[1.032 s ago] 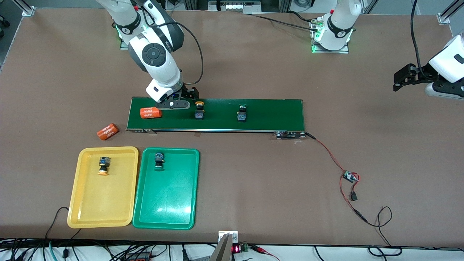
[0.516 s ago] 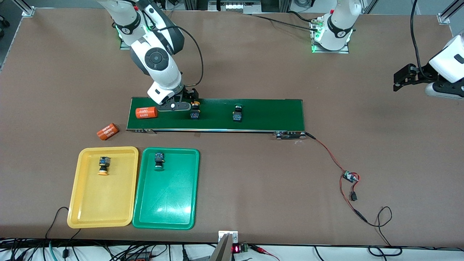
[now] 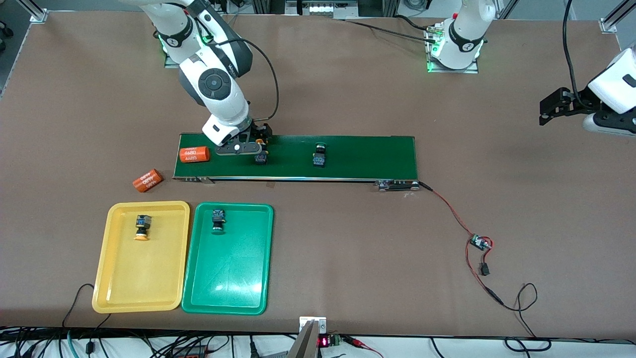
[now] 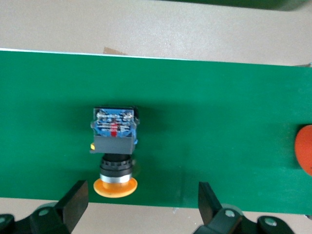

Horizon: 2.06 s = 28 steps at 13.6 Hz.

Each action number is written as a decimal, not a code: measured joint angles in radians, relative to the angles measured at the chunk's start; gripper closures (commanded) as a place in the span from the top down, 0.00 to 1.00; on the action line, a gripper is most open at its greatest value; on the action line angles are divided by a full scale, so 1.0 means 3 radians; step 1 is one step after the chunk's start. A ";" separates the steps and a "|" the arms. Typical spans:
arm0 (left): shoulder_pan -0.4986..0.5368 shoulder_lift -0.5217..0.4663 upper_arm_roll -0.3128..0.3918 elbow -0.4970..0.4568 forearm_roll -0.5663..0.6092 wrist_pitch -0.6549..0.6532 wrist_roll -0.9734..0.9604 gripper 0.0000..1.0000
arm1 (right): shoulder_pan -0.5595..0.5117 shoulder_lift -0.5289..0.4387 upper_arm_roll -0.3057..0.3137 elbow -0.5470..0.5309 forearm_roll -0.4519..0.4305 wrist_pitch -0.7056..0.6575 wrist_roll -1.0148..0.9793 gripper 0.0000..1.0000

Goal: Sort buttons by color to trays
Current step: 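Grasp the yellow-cap button on the belt with the right gripper, then carry the yellow button into the yellow tray and open the right gripper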

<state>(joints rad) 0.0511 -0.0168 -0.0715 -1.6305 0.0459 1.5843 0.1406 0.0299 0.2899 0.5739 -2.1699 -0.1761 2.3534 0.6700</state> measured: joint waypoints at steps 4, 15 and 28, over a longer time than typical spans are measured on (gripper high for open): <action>0.0000 0.0000 0.0000 0.0000 0.0000 -0.0007 0.0000 1.00 | -0.0001 0.0178 -0.0135 0.0001 -0.0006 0.0237 0.0005 1.00; 0.0001 -0.0001 0.0001 0.0026 0.0000 -0.0055 0.0000 1.00 | -0.0001 0.0231 -0.0161 0.0014 -0.0066 0.0259 0.0004 0.20; 0.0003 -0.0001 0.0003 0.0046 0.0000 -0.0108 0.0000 1.00 | -0.0162 0.0123 -0.0610 0.1196 -0.0146 -0.0390 -0.0721 0.13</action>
<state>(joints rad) 0.0520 -0.0171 -0.0707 -1.6169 0.0459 1.5519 0.1406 -0.0188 0.3269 0.3908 -1.8110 -0.2200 2.2363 0.4538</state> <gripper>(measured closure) 0.000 0.599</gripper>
